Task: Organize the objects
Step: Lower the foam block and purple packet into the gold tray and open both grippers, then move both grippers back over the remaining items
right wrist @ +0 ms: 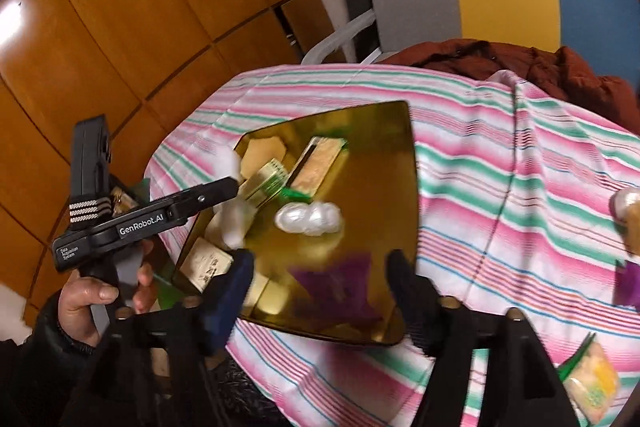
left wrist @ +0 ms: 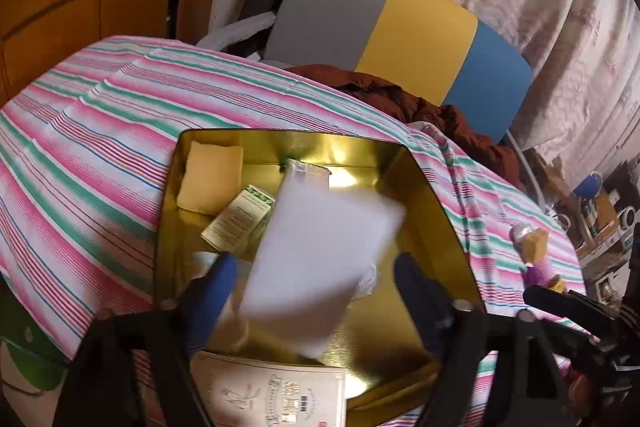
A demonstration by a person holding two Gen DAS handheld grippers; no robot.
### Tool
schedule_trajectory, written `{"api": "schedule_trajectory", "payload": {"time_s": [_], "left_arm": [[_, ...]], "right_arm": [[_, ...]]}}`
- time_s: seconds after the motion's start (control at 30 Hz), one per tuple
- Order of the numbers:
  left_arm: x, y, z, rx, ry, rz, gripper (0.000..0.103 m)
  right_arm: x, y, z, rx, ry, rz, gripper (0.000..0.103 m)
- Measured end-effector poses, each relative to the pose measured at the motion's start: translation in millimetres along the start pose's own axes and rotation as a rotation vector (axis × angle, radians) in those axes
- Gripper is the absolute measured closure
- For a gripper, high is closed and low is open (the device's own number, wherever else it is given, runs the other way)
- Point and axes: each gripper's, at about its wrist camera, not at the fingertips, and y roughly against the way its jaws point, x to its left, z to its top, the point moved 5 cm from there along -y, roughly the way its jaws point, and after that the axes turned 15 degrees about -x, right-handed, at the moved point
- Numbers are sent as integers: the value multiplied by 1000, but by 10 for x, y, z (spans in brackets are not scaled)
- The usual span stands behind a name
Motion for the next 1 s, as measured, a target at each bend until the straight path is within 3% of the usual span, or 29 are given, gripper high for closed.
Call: {"api": "schedule_trajectory", "payload": {"time_s": [0.17,0.37,0.53,0.73,1.0], "left_arm": [[16,58,-1,-18,-23,27,19],[-48,205,30,-59,-66,56,19],[-206,277,38,-80,-137,60,19],[-404,401,1,-116,-212,61,19],[-608,472,-126,-112,-241,20,19]], "right_arm": [[105,-48,-111,26,42,-33,30],[81,23,-216,8,71,-130,12],[63,105,-197,-32,59,-172,4],[36,216,-120,-87,88,-234,0],[-51,267,-60,-123,103,-339,0]]}}
